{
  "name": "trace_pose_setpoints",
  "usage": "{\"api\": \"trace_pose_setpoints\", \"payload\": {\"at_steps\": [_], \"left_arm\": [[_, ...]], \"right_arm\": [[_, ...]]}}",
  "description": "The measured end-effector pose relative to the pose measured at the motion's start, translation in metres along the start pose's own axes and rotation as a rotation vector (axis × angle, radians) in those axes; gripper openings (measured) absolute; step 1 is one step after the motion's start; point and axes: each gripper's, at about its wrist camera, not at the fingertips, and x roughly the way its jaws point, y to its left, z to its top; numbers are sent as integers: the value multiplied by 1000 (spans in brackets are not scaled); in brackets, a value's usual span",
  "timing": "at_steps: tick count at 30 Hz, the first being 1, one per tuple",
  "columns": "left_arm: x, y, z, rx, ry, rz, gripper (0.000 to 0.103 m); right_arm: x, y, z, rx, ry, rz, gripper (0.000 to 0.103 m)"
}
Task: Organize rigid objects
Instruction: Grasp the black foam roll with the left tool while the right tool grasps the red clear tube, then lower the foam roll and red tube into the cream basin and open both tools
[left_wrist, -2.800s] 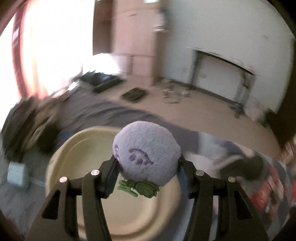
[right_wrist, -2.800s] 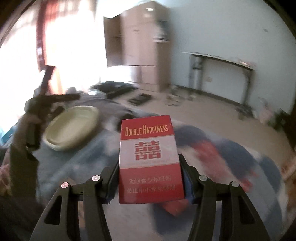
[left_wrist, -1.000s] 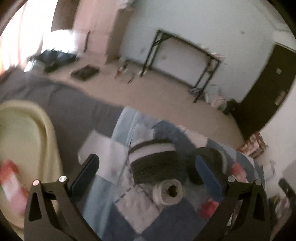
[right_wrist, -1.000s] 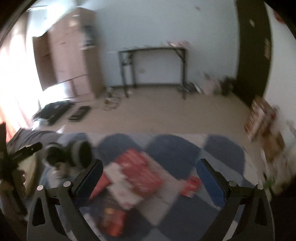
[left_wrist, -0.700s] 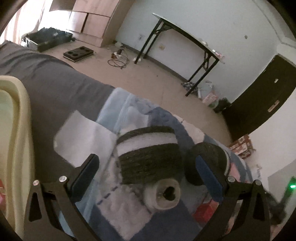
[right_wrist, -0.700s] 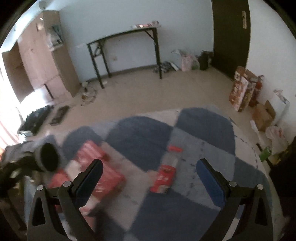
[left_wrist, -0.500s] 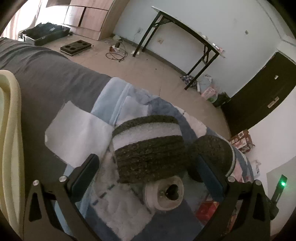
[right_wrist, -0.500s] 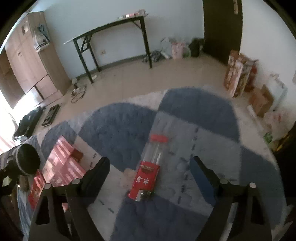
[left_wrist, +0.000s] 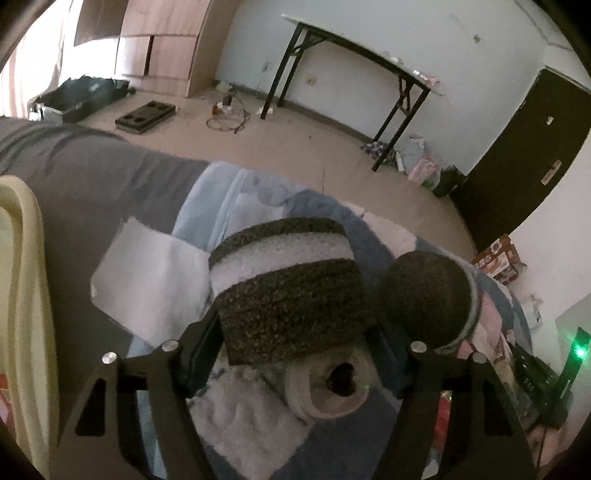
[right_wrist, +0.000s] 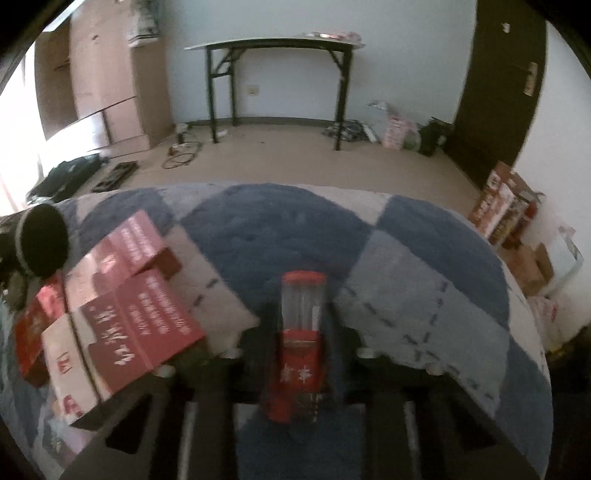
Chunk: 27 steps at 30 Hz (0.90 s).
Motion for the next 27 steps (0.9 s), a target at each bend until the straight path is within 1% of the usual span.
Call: {"api": "trace_pose_setpoints", "payload": {"at_steps": [2, 3, 5, 6, 10, 12, 15, 17, 19, 22, 24, 27], "left_arm": [[-11, 1, 3, 1, -29, 1, 72], [-14, 3, 3, -2, -38, 2, 72], [-23, 6, 5, -11, -61, 6, 72], [-27, 8, 6, -12, -72, 15, 72], [-45, 15, 10, -20, -125, 54, 72], [-57, 19, 13, -28, -156, 70, 72], [-86, 27, 16, -38, -226, 125, 72], [-107, 37, 18, -52, -266, 152, 72], [-135, 59, 17, -81, -315, 186, 72], [-170, 100, 12, -164, -363, 283, 72], [-187, 138, 3, -255, -358, 360, 72], [-205, 186, -12, -390, -334, 441, 72]], "right_arm": [[-2, -5, -6, 0, -7, 17, 22], [-3, -9, -16, 3, -10, 28, 22], [-4, -19, -20, -7, -27, 52, 22], [-12, -26, -25, -3, -33, 57, 22], [-27, -43, -33, 15, -68, 100, 22], [-35, -51, -43, 25, -93, 119, 22], [-51, -64, -52, 46, -138, 179, 22], [-68, -64, -56, 27, -173, 206, 22], [-86, -54, -59, -23, -203, 212, 22], [-120, -22, -63, -121, -252, 288, 22], [-138, 10, -62, -200, -270, 356, 22], [-159, 77, -60, -349, -274, 469, 22]]}}
